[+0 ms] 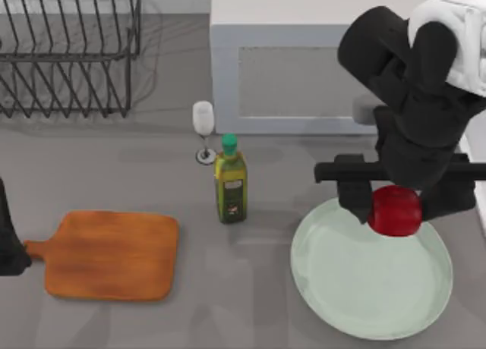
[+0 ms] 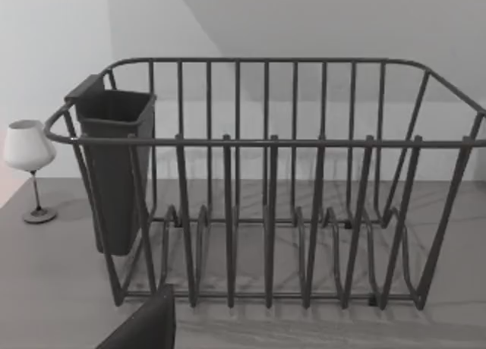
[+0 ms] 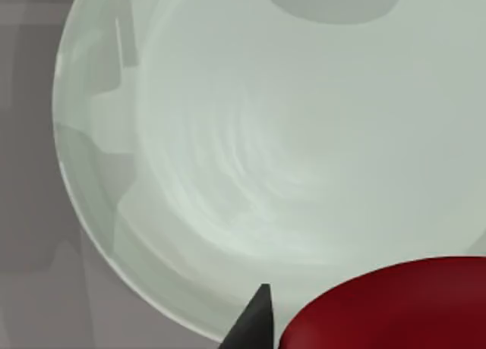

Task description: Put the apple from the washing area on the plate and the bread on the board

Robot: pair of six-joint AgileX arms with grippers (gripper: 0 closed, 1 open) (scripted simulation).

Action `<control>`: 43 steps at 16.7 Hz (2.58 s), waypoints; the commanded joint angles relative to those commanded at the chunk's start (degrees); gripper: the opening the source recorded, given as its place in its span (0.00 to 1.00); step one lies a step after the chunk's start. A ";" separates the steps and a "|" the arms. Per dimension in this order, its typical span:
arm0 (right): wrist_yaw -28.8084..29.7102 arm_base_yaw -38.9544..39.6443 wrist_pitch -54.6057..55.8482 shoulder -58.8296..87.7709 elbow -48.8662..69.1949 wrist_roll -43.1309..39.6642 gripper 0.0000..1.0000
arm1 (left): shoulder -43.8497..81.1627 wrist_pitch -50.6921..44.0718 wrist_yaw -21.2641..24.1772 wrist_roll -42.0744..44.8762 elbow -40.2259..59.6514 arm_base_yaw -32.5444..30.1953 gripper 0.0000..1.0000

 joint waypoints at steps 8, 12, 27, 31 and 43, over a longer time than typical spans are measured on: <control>0.00 0.00 0.00 0.00 0.00 0.00 0.68 | 0.00 0.00 0.00 0.00 0.00 0.00 1.00; 0.00 0.00 0.00 0.00 0.00 0.00 0.98 | 0.00 0.00 0.00 0.00 0.00 0.00 1.00; 0.00 -3.19 6.30 -8.24 -7.09 -3.19 1.00 | 0.00 0.00 0.00 0.00 0.00 0.00 1.00; 0.00 -8.58 17.54 -25.28 -20.34 -8.71 1.00 | 0.00 0.00 0.00 0.00 0.00 0.00 1.00; -0.01 -29.57 60.86 -91.50 -71.25 -30.21 1.00 | 0.00 0.00 0.00 0.00 0.00 0.00 1.00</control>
